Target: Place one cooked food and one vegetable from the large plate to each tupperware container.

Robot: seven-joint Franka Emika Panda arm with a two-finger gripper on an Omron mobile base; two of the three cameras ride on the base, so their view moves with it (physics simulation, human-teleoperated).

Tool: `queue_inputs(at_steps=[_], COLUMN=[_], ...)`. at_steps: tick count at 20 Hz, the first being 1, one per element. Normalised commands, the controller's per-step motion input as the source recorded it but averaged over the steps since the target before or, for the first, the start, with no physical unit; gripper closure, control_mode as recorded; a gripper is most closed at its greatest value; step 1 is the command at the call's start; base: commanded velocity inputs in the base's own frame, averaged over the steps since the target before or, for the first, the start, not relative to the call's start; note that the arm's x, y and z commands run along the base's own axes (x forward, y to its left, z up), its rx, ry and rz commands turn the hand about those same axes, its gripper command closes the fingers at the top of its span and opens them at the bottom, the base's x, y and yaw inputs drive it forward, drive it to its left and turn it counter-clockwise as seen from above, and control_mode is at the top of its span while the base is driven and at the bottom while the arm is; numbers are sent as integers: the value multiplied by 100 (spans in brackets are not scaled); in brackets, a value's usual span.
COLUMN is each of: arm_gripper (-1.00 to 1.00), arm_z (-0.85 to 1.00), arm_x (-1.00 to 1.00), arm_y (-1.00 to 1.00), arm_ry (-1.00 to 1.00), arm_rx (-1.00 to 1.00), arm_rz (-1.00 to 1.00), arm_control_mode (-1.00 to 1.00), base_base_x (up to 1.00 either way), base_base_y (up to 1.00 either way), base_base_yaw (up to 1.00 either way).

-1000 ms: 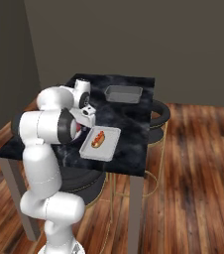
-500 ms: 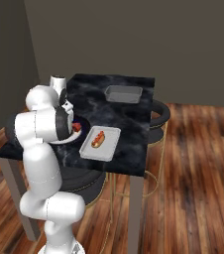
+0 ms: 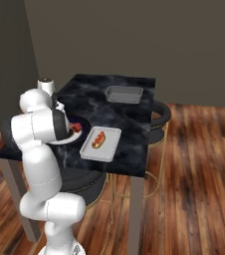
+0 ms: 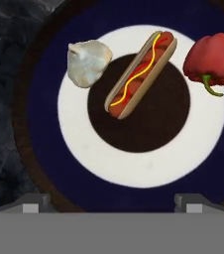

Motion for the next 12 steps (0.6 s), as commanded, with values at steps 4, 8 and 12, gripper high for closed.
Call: queue_inputs(at_steps=[4, 8, 12], arm_gripper=[-100, -100, -100], arm_z=[-3, -3, 0], arm_x=[-3, 0, 0], arm_y=[-9, -28, -49], arm_ry=[0, 0, 0], arm_rx=[-8, -11, -2], arm_rz=[3, -6, -3], arm_control_mode=[-100, -100, -100], base_base_x=[0, 0, 0], base_base_y=[0, 0, 0], base_base_yaw=[0, 0, 0])
